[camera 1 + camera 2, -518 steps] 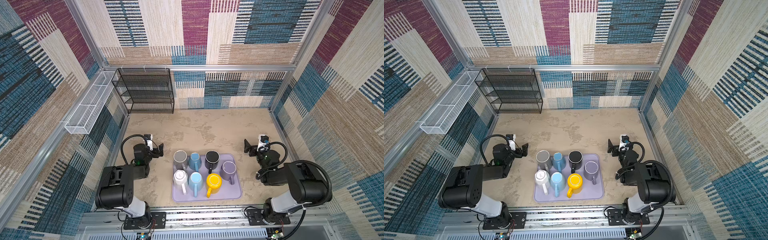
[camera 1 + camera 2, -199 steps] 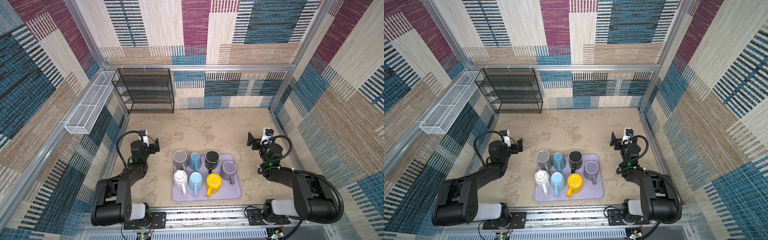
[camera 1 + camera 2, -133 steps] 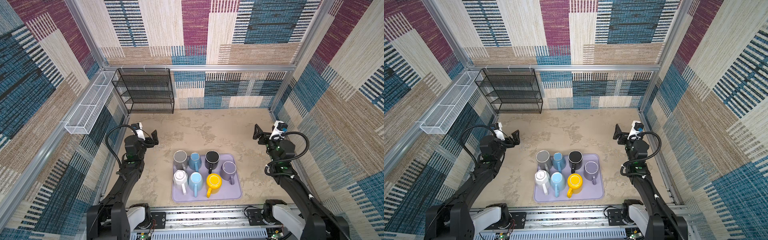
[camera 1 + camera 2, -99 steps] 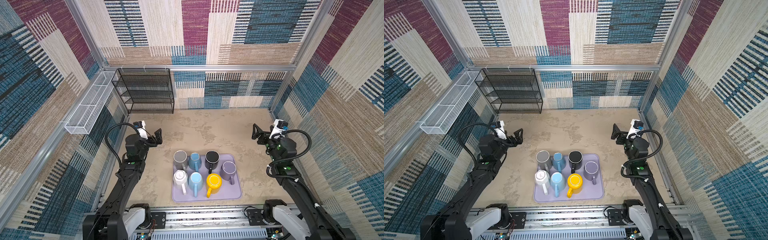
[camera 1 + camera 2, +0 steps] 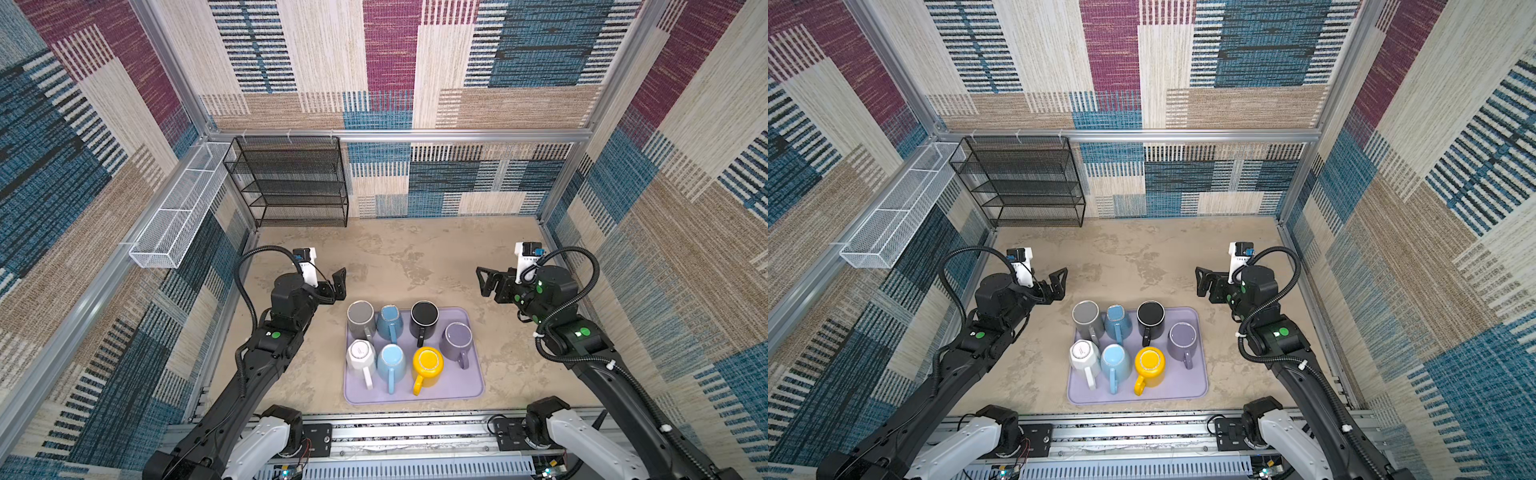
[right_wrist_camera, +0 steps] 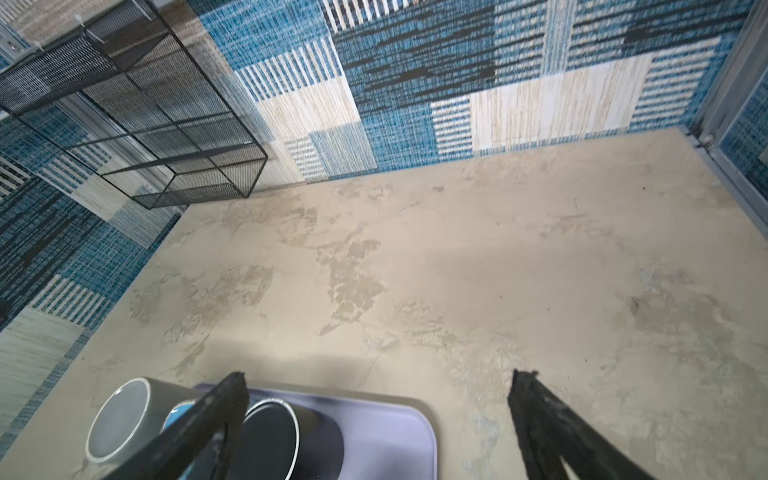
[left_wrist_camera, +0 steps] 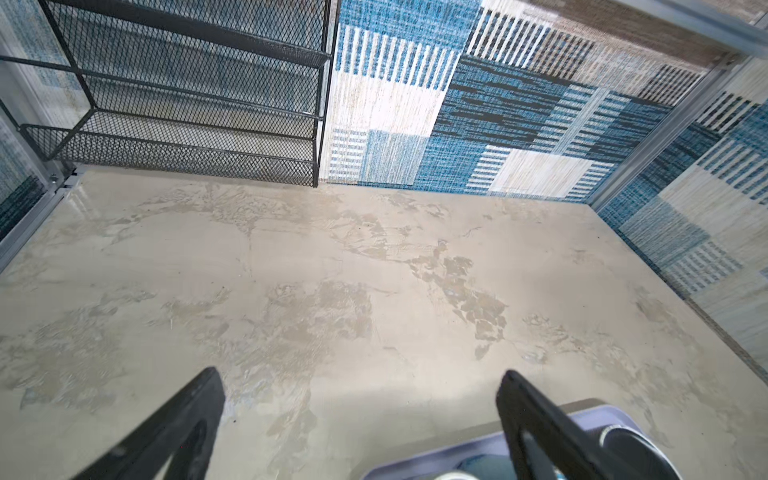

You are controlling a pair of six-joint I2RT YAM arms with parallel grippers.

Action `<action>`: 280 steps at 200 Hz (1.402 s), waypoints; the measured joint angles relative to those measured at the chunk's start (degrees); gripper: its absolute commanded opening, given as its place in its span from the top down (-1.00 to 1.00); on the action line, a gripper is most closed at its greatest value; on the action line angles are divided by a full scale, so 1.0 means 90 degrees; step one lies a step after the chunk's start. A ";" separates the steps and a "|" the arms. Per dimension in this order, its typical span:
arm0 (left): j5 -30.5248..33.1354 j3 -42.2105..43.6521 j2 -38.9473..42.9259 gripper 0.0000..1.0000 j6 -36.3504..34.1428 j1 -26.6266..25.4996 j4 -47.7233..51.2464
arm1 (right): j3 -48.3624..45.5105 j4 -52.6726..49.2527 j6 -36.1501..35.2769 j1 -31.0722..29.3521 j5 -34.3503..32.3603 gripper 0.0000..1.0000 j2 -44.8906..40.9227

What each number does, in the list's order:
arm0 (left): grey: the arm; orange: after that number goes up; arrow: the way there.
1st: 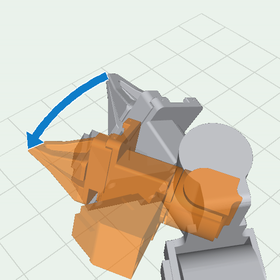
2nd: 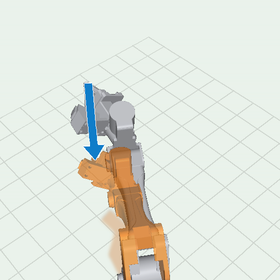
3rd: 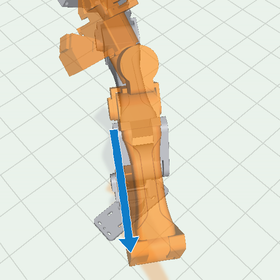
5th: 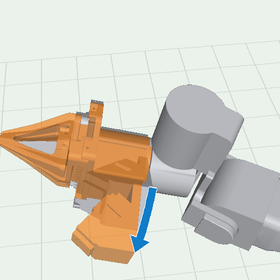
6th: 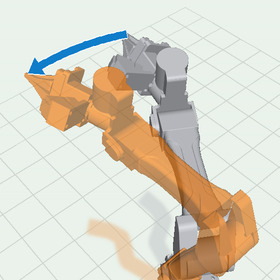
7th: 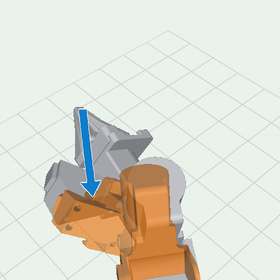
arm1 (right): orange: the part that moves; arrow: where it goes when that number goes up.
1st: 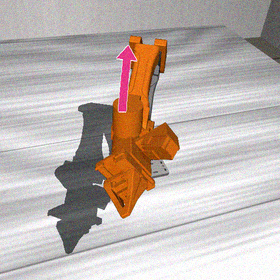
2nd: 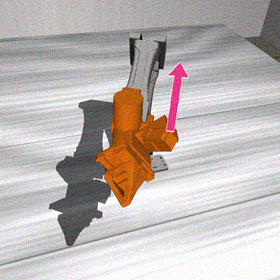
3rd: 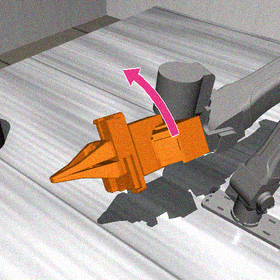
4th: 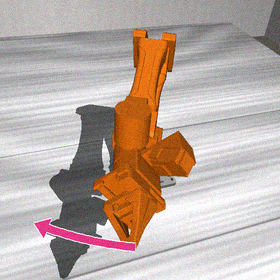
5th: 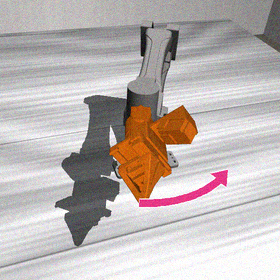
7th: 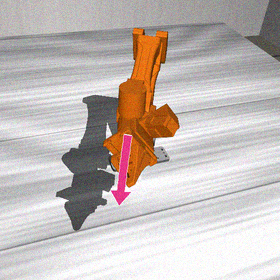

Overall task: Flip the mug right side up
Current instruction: 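Reach the right gripper down onto the upside-down lavender mug while the left arm rises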

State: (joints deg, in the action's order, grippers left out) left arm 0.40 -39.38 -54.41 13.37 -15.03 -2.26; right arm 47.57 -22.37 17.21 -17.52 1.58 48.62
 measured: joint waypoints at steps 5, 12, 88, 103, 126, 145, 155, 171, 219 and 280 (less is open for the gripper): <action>0.0049 -0.0019 -0.0005 -0.99 0.0005 0.0000 0.0053 | 0.0070 -0.0211 0.0049 -0.0073 0.0032 -1.00 0.0022; 0.0083 -0.0044 -0.0027 -0.99 0.0019 -0.0005 0.0095 | 0.0175 -0.0510 0.0095 -0.0187 0.0051 -0.99 0.0075; 0.0248 -0.0313 -0.0296 -0.99 0.0044 -0.0012 0.0466 | 0.0308 -0.2800 0.0969 -0.1455 0.0090 -0.89 0.0306; 0.0248 -0.0379 -0.0372 -0.99 0.0044 -0.0012 0.0534 | 0.0148 -0.3007 0.1154 -0.1666 0.0090 -0.81 0.0313; 0.0243 -0.0464 -0.0454 -0.99 0.0044 -0.0015 0.0627 | -0.0136 -0.3194 0.1467 -0.1994 0.0107 -0.72 0.0311; 0.0202 -0.0483 -0.0493 -0.98 0.0044 -0.0017 0.0675 | -0.0345 -0.3206 0.1688 -0.2227 0.0107 -0.65 0.0362; 0.0165 -0.0483 -0.0495 -0.99 0.0044 -0.0024 0.0707 | -0.0435 -0.3208 0.1795 -0.2329 0.0109 -0.62 0.0423; 0.0087 -0.0491 -0.0493 -0.99 0.0044 -0.0027 0.0755 | -0.0522 -0.3169 0.1936 -0.2509 0.0097 -0.59 0.0563; 0.0075 -0.0495 -0.0471 -0.98 0.0044 -0.0041 0.0835 | -0.0675 -0.2956 0.2227 -0.2827 0.0051 -0.33 0.1039; 0.0046 -0.0508 -0.0415 -0.99 0.0068 -0.0061 0.0862 | -0.0758 -0.2773 0.2392 -0.2880 -0.0119 -0.09 0.1426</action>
State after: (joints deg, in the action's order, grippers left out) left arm 0.82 -43.94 -58.15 13.98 -15.57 5.50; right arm 40.75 -47.33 38.74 -43.44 0.51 61.45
